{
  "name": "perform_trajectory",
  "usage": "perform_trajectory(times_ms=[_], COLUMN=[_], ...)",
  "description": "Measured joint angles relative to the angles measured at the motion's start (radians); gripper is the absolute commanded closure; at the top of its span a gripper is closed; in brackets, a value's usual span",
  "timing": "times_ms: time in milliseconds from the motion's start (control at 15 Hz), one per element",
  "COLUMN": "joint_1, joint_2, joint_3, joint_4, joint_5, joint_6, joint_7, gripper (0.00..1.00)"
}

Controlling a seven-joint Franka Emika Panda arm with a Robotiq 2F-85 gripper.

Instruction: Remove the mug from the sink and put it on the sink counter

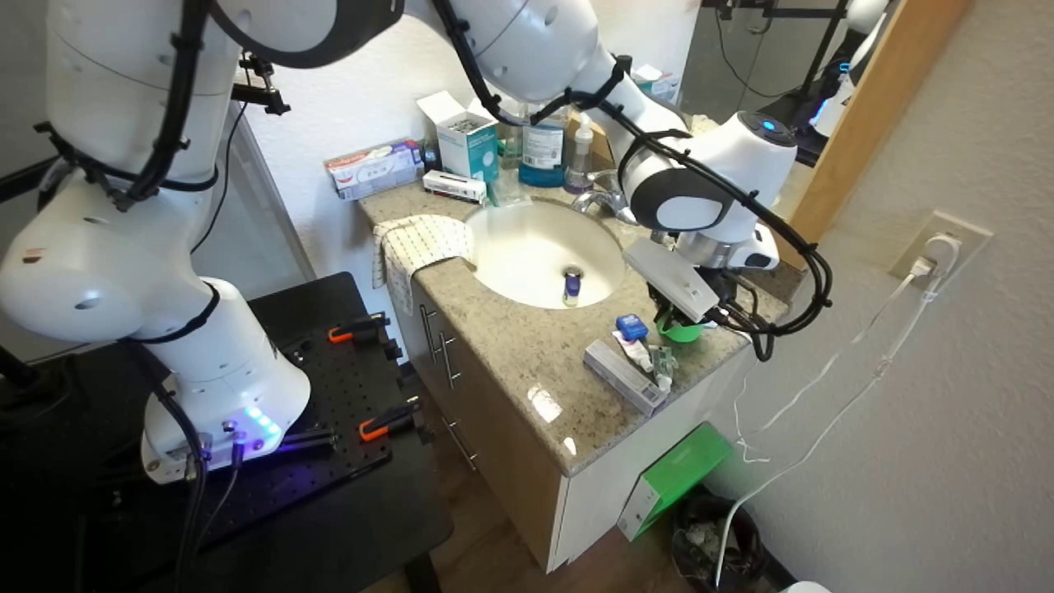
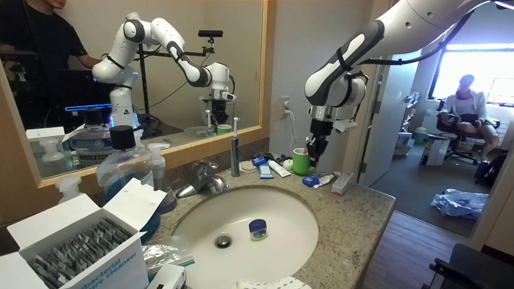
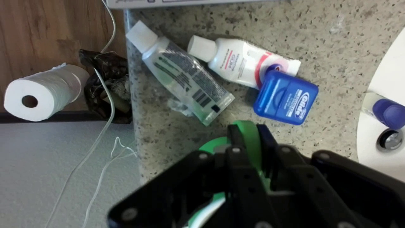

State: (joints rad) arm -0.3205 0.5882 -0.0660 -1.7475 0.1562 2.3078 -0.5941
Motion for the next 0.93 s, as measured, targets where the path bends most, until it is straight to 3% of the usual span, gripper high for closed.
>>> perform_trajectory(times_ms=[600,733,800,933], joint_1=[0.003,0.003,0.003,0.003], joint_2=[0.009,0.009,0.009,0.012], joint_3=[0.002,0.002,0.002,0.002], joint_4=[0.011,0.011,0.011,0.011], joint_5=[-0.061,-0.061,-0.061,-0.061], joint_6=[-0.006,-0.006,-0.007,-0.008], joint_7=[0.050,0.050,0.050,0.050], gripper=[0.93,0.73,0.58,0.46])
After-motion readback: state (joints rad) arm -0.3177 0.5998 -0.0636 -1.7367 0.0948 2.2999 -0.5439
